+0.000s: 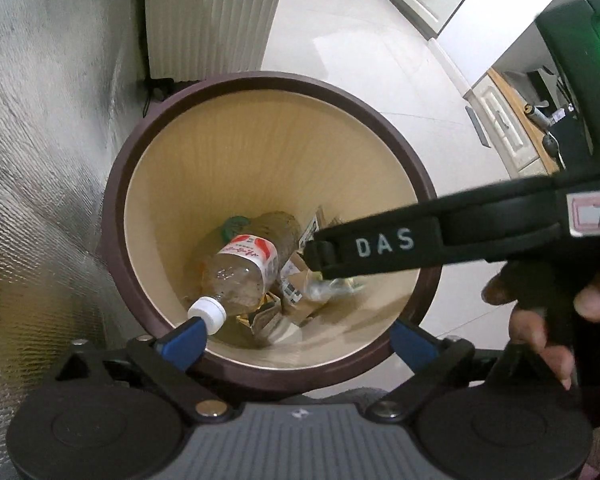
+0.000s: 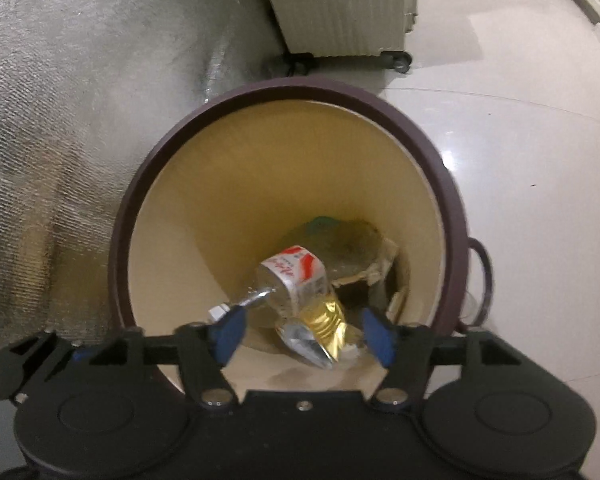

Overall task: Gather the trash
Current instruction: 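Open the left gripper over the bin while the right gripper releases the gold wrapper, then lift both tools away from the bin back toward the table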

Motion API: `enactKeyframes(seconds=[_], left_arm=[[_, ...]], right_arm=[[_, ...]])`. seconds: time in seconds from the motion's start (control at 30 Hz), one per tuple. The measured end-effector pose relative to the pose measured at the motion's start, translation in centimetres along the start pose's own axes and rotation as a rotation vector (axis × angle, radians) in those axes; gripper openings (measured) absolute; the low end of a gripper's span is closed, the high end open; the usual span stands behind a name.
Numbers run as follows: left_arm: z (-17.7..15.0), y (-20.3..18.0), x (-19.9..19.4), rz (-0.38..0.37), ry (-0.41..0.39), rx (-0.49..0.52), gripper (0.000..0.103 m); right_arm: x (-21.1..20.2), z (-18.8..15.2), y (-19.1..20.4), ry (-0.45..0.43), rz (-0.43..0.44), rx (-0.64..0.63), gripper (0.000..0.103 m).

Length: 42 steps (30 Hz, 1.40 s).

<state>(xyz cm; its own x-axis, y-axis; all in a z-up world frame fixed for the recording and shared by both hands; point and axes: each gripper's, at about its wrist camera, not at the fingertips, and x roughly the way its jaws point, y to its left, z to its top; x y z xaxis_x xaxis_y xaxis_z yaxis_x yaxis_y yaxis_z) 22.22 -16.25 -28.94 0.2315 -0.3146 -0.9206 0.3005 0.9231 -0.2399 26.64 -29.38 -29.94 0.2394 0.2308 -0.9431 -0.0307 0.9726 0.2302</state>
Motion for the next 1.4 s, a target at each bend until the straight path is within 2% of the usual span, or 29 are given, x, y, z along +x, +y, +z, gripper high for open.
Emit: enactKeyframes(seconds=[0.27,0.57,1.0,1.4], left_arm=[[-0.6,0.3,-0.4,0.014,0.016,-0.008,0.103],[-1.0,0.1,-2.3,0.031,-0.012,-0.015,0.103],[-1.4,-0.2,-6.1,0.095,-0.092,-0.030,0.103],[-2.7,-0.5,-9.2,0.130,-0.132,-0.040,0.103]], right_arm=[[-1.8,-1.3,0.1,-0.010,0.032,-0.004,0.068],[-5.6,-2.9,-0.2,-0.089,0.043,0.000,0.069],[-11.2,-5.6,-1.1,-0.234,0.042,0.011,0.080],[-14.2,-8.4,-2.3,-0.304,-0.011,0.025,0.096]])
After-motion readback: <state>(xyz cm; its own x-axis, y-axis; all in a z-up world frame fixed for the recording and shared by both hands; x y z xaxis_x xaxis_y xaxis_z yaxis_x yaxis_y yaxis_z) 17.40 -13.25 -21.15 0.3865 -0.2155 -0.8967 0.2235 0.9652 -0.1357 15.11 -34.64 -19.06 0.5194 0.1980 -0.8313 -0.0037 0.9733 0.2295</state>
